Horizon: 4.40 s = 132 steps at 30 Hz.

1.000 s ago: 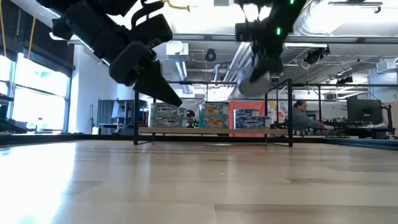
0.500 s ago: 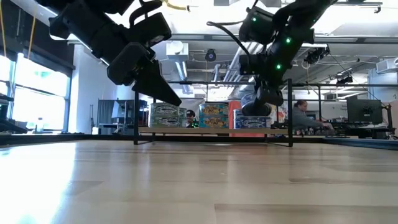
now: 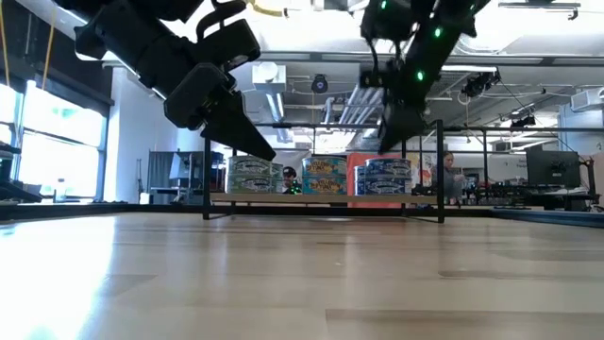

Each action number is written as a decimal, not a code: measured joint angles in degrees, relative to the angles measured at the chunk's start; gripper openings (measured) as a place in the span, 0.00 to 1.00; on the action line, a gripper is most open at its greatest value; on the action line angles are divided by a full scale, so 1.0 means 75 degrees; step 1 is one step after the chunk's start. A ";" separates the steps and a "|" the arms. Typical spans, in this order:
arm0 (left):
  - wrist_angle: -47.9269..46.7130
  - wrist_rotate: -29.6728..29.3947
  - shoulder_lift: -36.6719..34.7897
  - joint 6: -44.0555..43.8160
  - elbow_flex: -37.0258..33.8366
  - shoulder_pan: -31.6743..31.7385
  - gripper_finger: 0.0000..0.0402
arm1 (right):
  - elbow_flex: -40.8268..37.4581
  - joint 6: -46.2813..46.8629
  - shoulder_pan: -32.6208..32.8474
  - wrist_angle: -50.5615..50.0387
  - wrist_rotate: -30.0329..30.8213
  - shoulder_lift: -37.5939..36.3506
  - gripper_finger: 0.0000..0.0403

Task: Stack canned seafood by type on shelf
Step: Return to Home Position

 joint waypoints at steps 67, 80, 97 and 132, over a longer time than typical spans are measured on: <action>0.1471 0.2400 -0.9096 -0.0231 -0.4900 0.1982 0.04 | -0.7983 0.2216 0.2699 0.4468 -0.3971 -1.1512 0.36; -0.1321 0.2989 -1.2264 0.0402 -0.5239 0.1984 0.04 | -0.7983 0.2213 0.2698 0.4467 -0.3980 -1.1507 0.36; -0.0869 0.3086 -1.2121 0.0778 -0.5747 0.1909 0.04 | -0.7986 0.2176 0.2687 0.4534 -0.3923 -1.1324 0.36; -0.0901 0.3062 -1.2074 0.0606 -0.5744 0.1909 0.04 | -0.7980 0.3218 0.0854 0.4384 -0.4671 -1.0967 0.36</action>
